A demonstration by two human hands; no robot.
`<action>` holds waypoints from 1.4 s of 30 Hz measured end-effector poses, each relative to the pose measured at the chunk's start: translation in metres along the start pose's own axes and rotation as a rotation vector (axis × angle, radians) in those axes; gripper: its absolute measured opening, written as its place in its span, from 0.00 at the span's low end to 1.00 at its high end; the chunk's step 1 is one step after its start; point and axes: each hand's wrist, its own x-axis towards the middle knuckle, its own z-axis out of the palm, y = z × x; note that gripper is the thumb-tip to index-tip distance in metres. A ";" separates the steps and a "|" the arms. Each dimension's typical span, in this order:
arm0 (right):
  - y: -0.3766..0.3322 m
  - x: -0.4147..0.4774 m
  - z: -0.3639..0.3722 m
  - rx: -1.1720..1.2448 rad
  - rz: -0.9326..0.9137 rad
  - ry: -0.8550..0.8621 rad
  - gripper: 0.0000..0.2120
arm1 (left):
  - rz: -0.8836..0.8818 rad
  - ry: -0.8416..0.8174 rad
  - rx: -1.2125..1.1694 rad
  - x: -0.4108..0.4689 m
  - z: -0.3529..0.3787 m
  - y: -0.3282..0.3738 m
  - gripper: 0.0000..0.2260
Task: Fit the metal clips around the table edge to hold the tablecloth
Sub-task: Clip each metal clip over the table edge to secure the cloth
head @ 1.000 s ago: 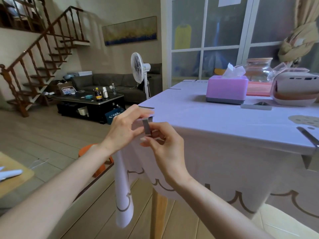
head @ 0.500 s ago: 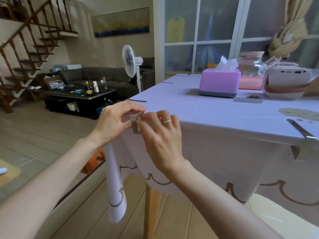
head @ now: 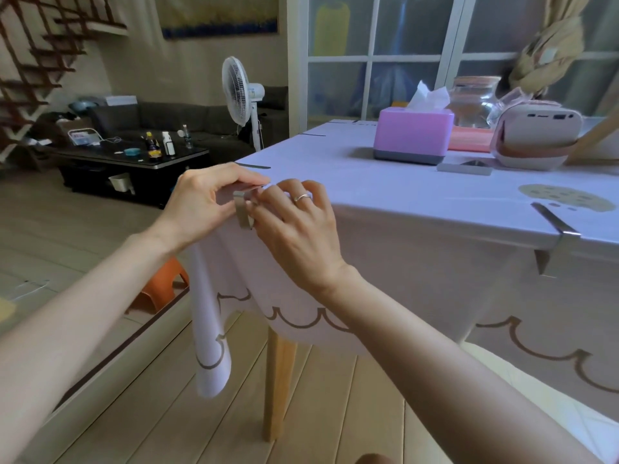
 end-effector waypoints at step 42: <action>-0.014 -0.021 0.006 0.114 0.215 -0.024 0.12 | -0.103 -0.257 -0.065 0.002 -0.018 -0.002 0.18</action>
